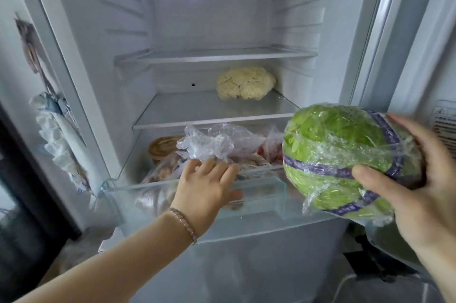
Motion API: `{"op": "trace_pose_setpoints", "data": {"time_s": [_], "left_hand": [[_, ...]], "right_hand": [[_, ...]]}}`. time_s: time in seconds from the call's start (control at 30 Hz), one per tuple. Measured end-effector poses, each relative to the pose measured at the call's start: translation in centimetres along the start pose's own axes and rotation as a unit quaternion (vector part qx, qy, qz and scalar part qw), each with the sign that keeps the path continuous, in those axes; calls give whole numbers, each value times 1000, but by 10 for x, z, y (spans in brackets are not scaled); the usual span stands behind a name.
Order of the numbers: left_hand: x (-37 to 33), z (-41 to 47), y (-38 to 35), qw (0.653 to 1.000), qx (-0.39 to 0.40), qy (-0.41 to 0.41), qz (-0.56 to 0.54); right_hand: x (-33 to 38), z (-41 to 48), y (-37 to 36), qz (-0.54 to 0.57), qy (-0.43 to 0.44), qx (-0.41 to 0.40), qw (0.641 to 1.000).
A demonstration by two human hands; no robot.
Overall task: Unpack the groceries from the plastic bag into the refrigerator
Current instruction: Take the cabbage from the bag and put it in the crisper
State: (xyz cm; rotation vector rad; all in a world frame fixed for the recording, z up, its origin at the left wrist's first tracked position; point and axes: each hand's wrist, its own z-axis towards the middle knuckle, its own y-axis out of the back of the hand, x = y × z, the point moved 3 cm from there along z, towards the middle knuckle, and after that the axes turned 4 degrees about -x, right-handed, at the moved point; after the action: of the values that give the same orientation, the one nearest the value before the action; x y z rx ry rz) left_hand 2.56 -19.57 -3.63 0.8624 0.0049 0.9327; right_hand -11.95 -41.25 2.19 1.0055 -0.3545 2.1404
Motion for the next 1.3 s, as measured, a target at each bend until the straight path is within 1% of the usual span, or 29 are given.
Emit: {"op": "trace_pose_setpoints", "data": {"time_s": [0.17, 0.27, 0.43, 0.5, 0.57, 0.63, 0.67, 0.7, 0.73, 0.8, 0.87, 0.9, 0.93, 0.97, 1.0, 1.03, 1.07, 1.1, 1.13, 1.17, 1.2, 1.23, 1.27, 1.3], "left_hand": [[20, 28, -31, 994, 51, 92, -13], [39, 46, -62, 986, 91, 133, 29], [46, 57, -94, 989, 78, 107, 60], [46, 53, -101, 988, 74, 119, 60], [53, 48, -98, 986, 65, 148, 46], [66, 43, -96, 984, 26, 165, 60], [71, 43, -93, 985, 15, 158, 66], [74, 45, -89, 986, 20, 151, 64], [76, 48, -86, 987, 45, 147, 55], [78, 56, -86, 980, 119, 161, 17], [88, 66, -94, 973, 162, 163, -19], [95, 70, -98, 970, 190, 150, -34], [102, 75, -107, 965, 233, 117, -38], [104, 81, -109, 952, 297, 71, -23], [107, 85, -116, 932, 359, 35, -12], [108, 87, -119, 917, 397, 35, -21], [105, 89, -117, 911, 408, 52, -33], [99, 87, -108, 923, 377, 66, -41], [94, 85, -101, 945, 315, 80, -27], [88, 80, -90, 962, 239, 127, -30], [81, 73, -79, 976, 131, 164, -59], [69, 62, -69, 978, 58, 178, -86], [61, 50, -71, 973, -7, 199, -118], [54, 43, -69, 946, -32, 255, -196]], "right_hand": [[0, -4, 5, 6, -14, 5, 1000], [2, -9, 6, 11, -22, 1, 1000], [-2, -18, 1, 21, -34, -1, 999], [0, -19, -3, 16, -23, 4, 1000], [1, -20, -8, 6, -1, 13, 1000], [-2, -19, -13, 15, -10, 16, 1000], [-4, -19, -16, 20, -20, 19, 999], [-6, -19, -18, 25, -25, 24, 999], [-9, -19, -21, 29, -28, 27, 999], [-11, -19, -26, 30, -34, 31, 998], [-13, -20, -30, 22, -40, 35, 998], [-15, -21, -32, 18, -43, 37, 998], [-16, -21, -34, 14, -47, 41, 998], [-16, -21, -36, 15, -51, 47, 997], [-17, -22, -38, 18, -56, 53, 997], [-17, -23, -39, 22, -60, 57, 996], [-19, -23, -40, 27, -64, 60, 996], [-20, -25, -41, 32, -70, 63, 995], [-21, -26, -41, 36, -77, 65, 994], [-23, -27, -41, 38, -83, 66, 994], [-25, -28, -41, 36, -85, 65, 994], [-26, -29, -40, 33, -85, 66, 994], [-27, -30, -40, 28, -84, 66, 994], [-30, -30, -41, 23, -84, 66, 994]]}}
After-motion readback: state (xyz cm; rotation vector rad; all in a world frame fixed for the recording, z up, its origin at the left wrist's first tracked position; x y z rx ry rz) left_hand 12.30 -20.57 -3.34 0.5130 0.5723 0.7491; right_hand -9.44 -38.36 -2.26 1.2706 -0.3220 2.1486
